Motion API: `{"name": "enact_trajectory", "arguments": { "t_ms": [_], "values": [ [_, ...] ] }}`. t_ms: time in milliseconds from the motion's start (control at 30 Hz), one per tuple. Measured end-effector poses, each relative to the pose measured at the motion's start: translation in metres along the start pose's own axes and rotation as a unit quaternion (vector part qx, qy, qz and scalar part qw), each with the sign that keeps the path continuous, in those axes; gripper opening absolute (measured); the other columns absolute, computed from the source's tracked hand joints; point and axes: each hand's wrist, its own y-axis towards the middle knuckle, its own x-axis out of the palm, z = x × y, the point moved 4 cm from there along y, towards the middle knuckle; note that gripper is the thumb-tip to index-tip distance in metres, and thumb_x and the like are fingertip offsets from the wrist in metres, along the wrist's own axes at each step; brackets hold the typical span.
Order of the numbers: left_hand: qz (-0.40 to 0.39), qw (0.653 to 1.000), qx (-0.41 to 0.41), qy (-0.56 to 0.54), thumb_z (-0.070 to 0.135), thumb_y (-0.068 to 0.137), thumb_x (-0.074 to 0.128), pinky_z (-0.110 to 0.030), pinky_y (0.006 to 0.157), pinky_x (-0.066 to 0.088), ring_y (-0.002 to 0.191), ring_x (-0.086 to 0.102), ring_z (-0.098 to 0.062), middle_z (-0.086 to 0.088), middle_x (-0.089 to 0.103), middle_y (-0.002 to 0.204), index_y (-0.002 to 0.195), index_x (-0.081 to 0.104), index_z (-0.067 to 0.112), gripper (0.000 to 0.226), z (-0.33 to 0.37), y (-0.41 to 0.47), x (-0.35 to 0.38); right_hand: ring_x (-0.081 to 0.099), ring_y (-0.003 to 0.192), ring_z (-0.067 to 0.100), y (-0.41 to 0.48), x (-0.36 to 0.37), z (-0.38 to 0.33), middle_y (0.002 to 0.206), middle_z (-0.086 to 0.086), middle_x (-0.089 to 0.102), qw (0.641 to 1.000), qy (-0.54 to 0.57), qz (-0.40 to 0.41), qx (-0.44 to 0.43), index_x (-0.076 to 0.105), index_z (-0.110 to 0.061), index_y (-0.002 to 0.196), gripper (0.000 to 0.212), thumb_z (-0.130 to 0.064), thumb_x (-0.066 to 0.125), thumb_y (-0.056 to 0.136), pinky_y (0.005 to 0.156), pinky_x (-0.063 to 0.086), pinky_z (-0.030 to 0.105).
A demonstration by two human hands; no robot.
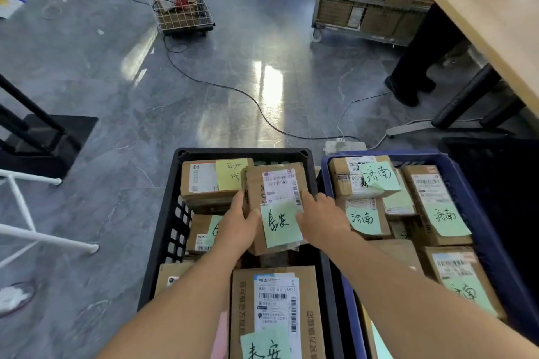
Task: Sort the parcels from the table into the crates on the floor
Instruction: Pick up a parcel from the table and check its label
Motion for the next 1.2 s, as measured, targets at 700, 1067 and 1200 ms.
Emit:
{"name": "enact_trajectory", "arguments": {
  "t_ms": [700, 1067, 1200],
  "values": [
    [-0.014, 0.999, -0.023, 0.022, 0.013, 0.099, 0.043, -0.011, 0.048, 0.035, 0.072, 0.042, 0.005, 0.004, 0.044, 0.146, 0.152, 0.018, 0.037, 0.062, 0.008, 0.018, 0.011, 0.047, 0.109, 0.026, -0.005, 0.000, 0.009, 0.125, 0.009, 0.037, 0.996, 0.082, 0.032, 0.026, 0.011, -0.019, 0.150, 0.075, -0.038, 0.052, 0.091, 0.079, 0.044, 0.033],
    [-0.010, 0.997, -0.011, 0.081, 0.010, 0.094, 0.050, -0.034, 0.091, 0.050, 0.114, 0.053, -0.019, 0.000, 0.047, 0.144, 0.152, 0.013, 0.036, 0.074, -0.008, 0.019, 0.013, 0.049, 0.108, 0.033, 0.013, 0.017, -0.006, 0.126, 0.015, 0.039, 0.997, 0.033, -0.055, 0.031, 0.031, -0.009, 0.140, 0.052, -0.022, 0.050, 0.094, 0.074, 0.042, 0.034],
    [-0.014, 0.994, -0.016, 0.104, 0.011, 0.093, 0.052, -0.037, 0.094, 0.050, 0.116, 0.053, -0.020, -0.002, 0.050, 0.141, 0.153, 0.013, 0.034, 0.075, -0.010, 0.020, 0.015, 0.050, 0.102, 0.032, 0.015, 0.020, -0.009, 0.125, 0.015, 0.040, 0.996, 0.005, -0.076, 0.040, 0.039, -0.007, 0.130, 0.044, -0.020, 0.052, 0.090, 0.071, 0.040, 0.034]
  ]
}}
